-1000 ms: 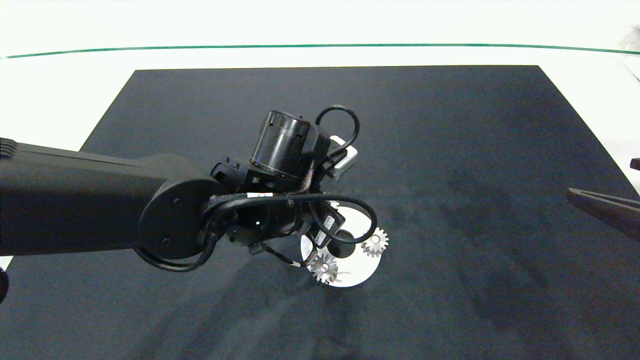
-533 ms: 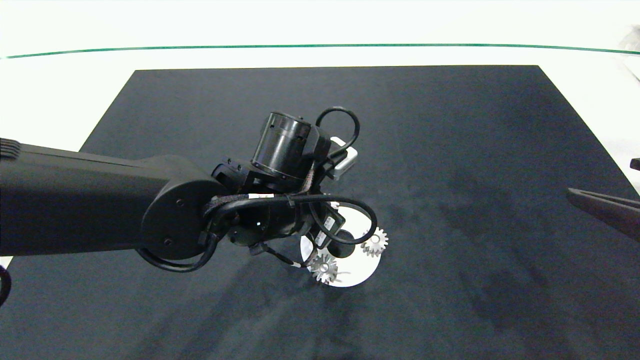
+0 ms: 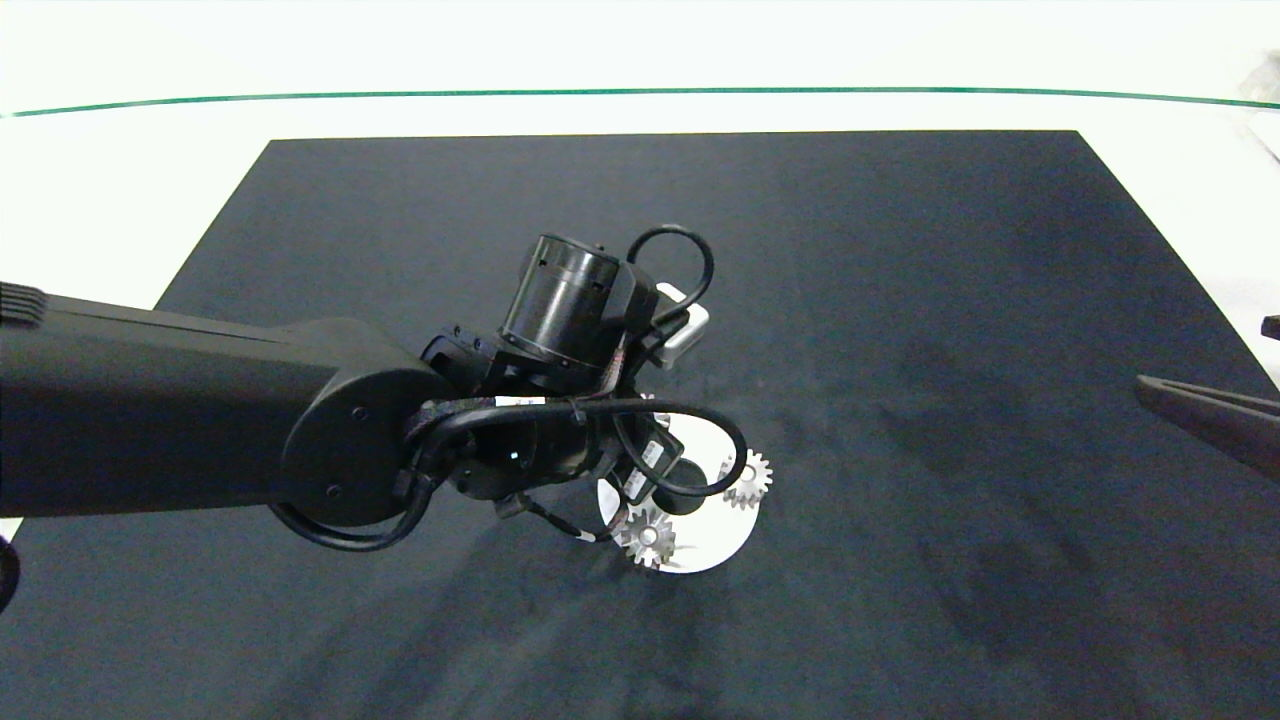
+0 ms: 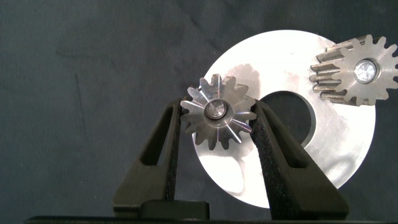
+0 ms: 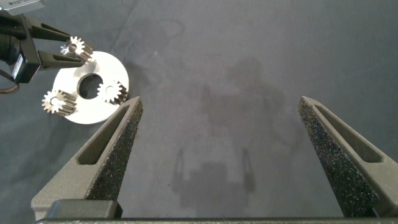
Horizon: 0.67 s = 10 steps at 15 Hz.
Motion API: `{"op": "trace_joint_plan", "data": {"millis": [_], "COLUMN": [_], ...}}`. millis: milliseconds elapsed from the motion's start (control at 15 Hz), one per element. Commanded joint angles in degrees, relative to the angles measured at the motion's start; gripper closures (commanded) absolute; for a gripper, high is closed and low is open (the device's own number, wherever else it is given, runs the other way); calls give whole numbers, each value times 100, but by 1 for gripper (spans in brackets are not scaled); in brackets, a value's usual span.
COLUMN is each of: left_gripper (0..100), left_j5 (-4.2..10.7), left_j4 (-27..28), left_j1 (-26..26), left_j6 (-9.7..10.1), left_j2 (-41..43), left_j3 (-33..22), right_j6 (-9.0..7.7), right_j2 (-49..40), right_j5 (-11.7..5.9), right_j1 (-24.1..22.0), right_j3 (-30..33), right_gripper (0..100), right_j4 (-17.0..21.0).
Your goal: Install three planetary gears onto the carrier pins
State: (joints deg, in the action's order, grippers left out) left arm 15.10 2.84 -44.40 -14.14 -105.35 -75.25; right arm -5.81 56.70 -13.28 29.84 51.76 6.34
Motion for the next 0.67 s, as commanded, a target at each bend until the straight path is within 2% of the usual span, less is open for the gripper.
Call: {"op": "trace_joint_plan", "data": {"millis": [67, 133, 667], "left_gripper": [84, 0, 0], "left_j5": [1, 1, 1], "left_j4": [-3, -3, 15], "left_j1": [10, 10, -16], "left_j6": [-27, -27, -1], "left_j2": [-21, -21, 94], "left_j3": [-7, -7, -7], "right_j6": [-7, -7, -51], "right_j2": [8, 8, -10], "right_j5": [-8, -8, -26], "right_j1": [4, 4, -5], "right_j3": [1, 1, 1], "right_gripper": [0, 0, 0], "right_j4": [8, 8, 8]}}
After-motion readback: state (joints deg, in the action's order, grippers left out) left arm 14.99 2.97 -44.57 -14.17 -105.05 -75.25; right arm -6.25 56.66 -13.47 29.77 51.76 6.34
